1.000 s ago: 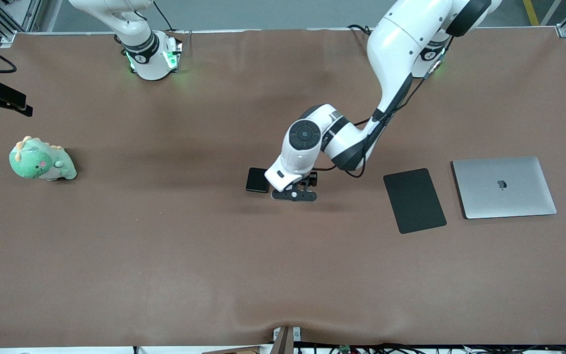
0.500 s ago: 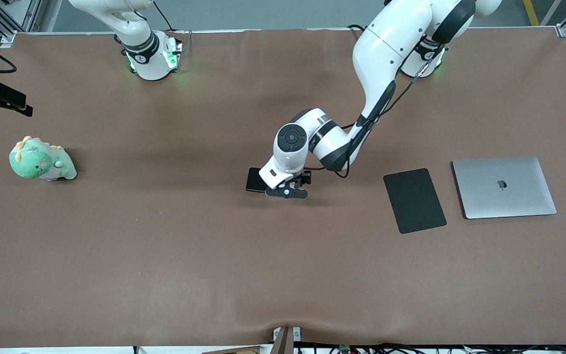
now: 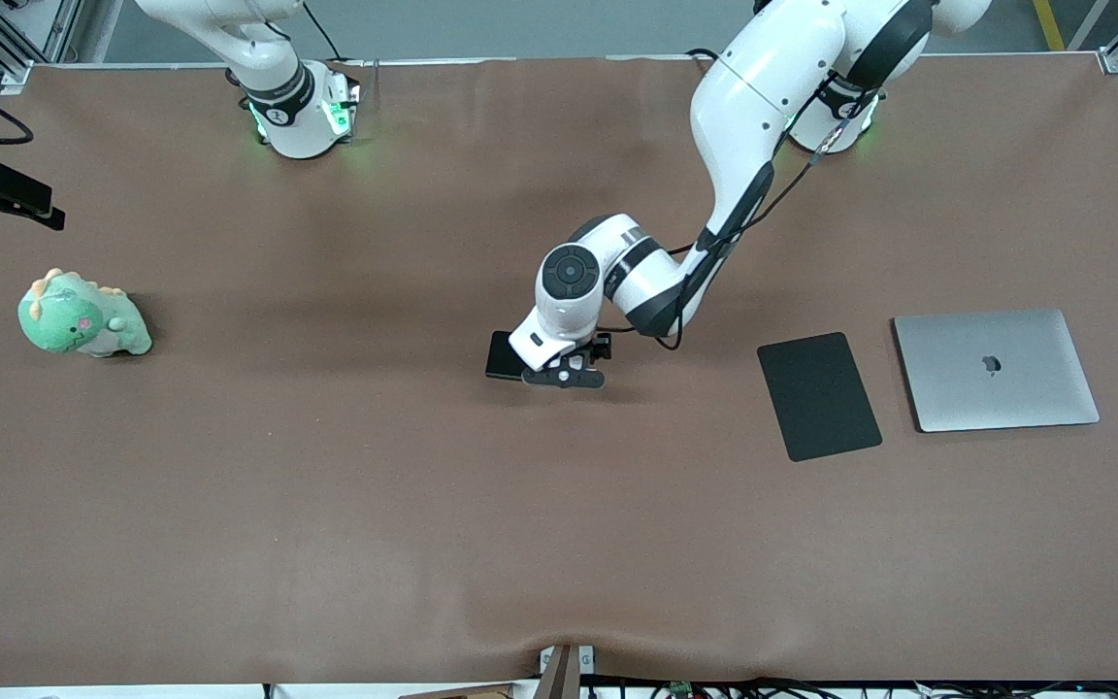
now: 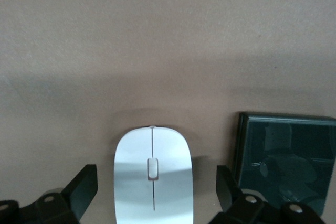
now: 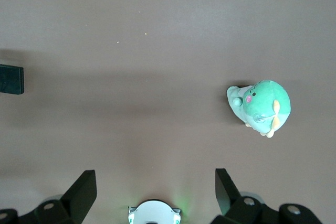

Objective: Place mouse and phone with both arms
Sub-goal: 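Lower the left gripper and close it on the white mouse, then carry the mouse to the pad while the right gripper reaches the phone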

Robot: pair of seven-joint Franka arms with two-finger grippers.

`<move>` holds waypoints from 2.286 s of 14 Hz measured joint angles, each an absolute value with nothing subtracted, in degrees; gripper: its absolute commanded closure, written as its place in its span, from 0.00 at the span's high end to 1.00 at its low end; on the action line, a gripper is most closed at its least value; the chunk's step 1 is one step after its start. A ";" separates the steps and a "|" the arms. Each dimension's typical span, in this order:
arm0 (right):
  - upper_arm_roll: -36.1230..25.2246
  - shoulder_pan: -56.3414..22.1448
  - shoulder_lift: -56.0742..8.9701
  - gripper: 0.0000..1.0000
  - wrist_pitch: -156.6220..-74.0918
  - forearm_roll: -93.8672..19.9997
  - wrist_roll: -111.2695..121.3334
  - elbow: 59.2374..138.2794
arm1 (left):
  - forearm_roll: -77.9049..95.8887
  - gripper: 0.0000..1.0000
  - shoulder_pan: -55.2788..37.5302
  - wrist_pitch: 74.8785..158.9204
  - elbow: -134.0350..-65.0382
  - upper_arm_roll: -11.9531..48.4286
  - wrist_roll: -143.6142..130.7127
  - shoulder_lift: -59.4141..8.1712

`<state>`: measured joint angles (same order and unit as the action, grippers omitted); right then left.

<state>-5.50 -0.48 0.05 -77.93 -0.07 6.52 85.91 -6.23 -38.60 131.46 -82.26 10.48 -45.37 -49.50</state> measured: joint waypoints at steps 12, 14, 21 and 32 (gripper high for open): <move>-4.95 -0.83 -3.29 1.00 -78.94 -0.07 7.14 85.94 | -6.24 0.29 -39.21 130.50 -82.38 10.40 -48.46 -50.19; -4.89 -1.21 -5.58 1.00 -79.00 -0.07 7.23 85.95 | -6.24 0.18 -39.18 130.50 -82.22 10.38 -48.47 -50.19; -4.67 -4.00 -7.83 1.00 -79.07 -0.39 7.07 85.89 | -6.24 0.12 -36.90 125.93 -80.23 9.94 -48.47 -46.71; -4.36 -11.30 -13.29 1.00 -83.37 -6.51 -5.06 85.95 | -6.32 0.12 -21.29 110.61 -80.18 10.04 -30.57 -34.44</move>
